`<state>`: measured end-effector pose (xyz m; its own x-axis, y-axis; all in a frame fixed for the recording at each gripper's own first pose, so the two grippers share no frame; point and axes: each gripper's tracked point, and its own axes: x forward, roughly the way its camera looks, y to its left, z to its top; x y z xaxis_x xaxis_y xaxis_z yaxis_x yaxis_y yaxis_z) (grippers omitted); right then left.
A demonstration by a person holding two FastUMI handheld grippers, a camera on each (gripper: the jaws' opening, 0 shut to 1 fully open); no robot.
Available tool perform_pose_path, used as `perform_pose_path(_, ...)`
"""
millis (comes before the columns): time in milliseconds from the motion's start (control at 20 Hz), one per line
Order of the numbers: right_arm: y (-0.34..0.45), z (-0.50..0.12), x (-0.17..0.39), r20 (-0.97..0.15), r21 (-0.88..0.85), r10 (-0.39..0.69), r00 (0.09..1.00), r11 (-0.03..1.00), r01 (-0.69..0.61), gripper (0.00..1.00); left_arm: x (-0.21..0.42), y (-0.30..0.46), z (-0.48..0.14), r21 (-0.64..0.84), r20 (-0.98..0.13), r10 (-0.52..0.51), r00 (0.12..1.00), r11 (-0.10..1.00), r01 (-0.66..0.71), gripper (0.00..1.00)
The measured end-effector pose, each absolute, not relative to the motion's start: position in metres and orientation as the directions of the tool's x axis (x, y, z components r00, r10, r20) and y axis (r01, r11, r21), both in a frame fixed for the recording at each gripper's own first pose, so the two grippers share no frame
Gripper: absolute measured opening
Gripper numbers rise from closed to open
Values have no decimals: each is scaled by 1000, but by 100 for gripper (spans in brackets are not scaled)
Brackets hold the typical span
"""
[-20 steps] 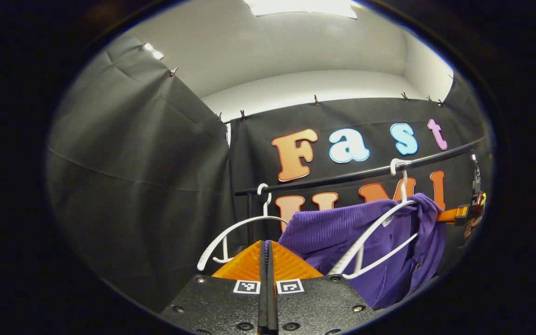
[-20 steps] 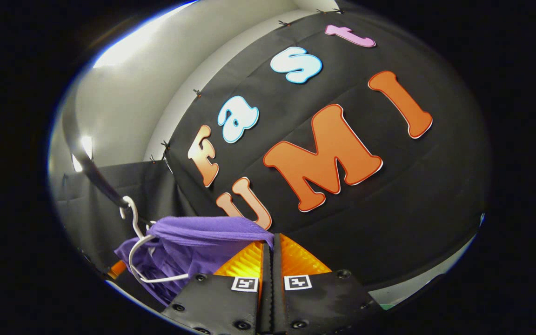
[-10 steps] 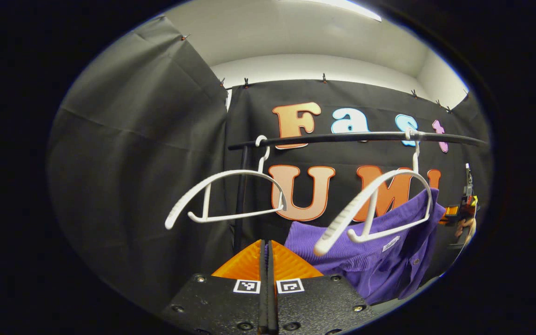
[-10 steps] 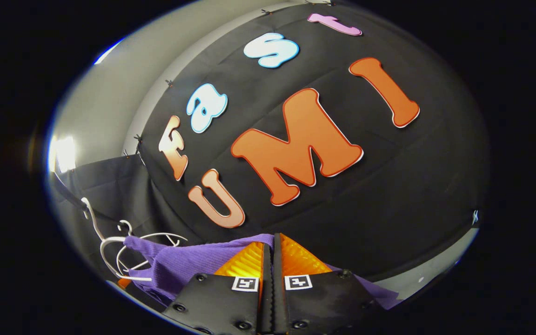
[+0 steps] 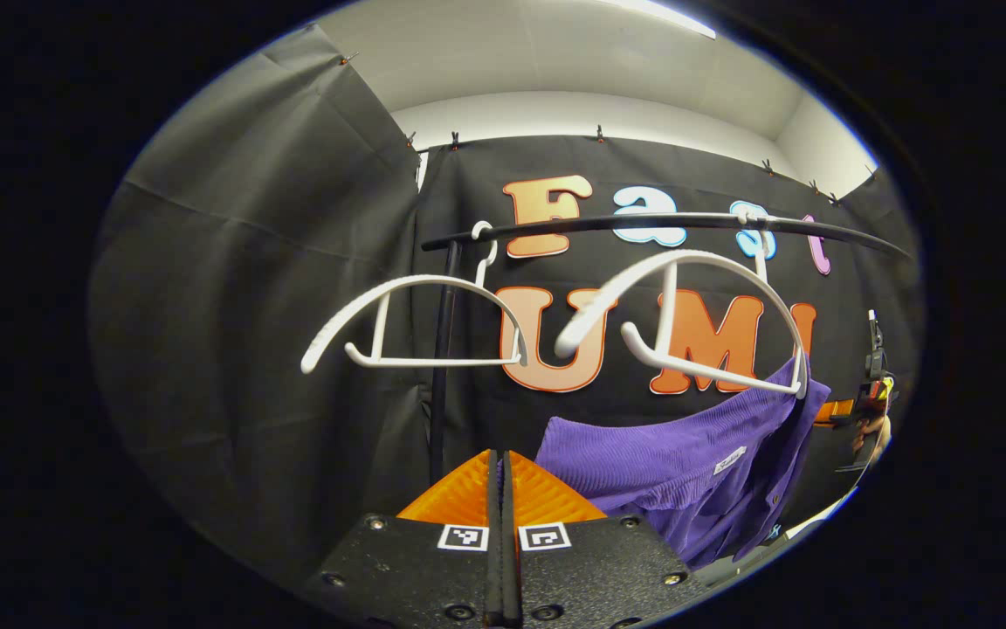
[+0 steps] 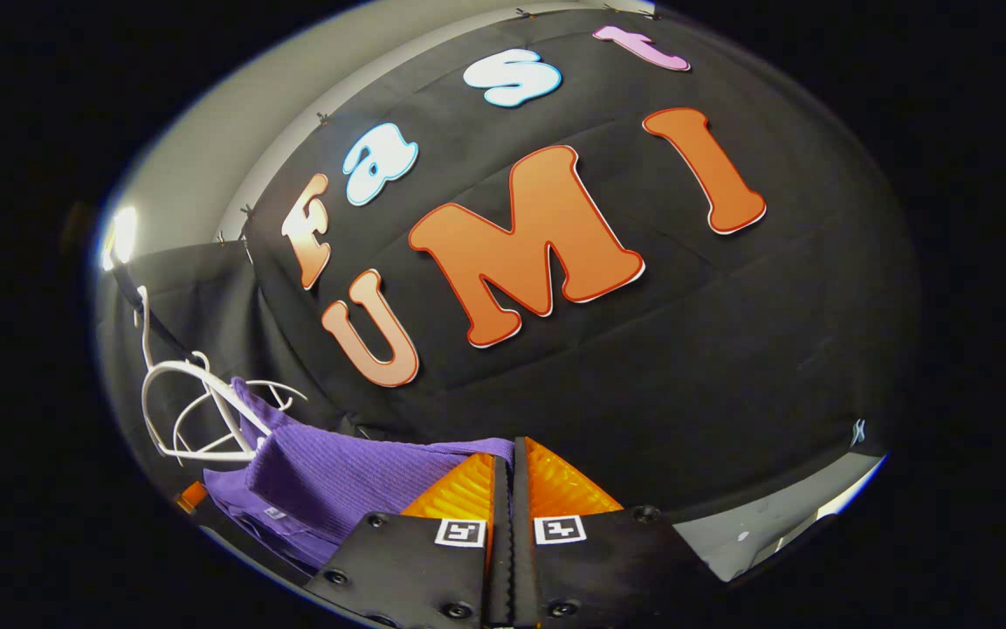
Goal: Grasp the clothes on the hanger with both hands and then place them into the laundry hamper below.
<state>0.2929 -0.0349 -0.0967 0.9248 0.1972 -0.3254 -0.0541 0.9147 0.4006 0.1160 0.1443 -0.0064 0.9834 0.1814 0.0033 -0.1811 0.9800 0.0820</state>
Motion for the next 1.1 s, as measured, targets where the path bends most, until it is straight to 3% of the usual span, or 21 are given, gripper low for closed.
perform_pose_path(250,-47,-141,262,-402,376,167,900,927,-4,7,106,130,-27,62,-22,146,989,988,-144,0)
perform_pose_path(500,-47,-146,221,-408,342,158,899,940,-10,7,79,118,22,137,130,166,978,973,-184,0)
perform_pose_path(600,-32,-164,206,-442,305,174,880,952,-35,7,80,99,1,98,81,117,990,987,-125,0)
perform_pose_path(850,10,-126,189,-368,217,222,903,965,-148,7,92,64,-89,23,-90,21,996,1000,-19,0)
perform_pose_path(1100,35,-119,163,-332,181,259,907,961,-208,7,90,37,-156,-15,-192,-36,981,999,33,0)
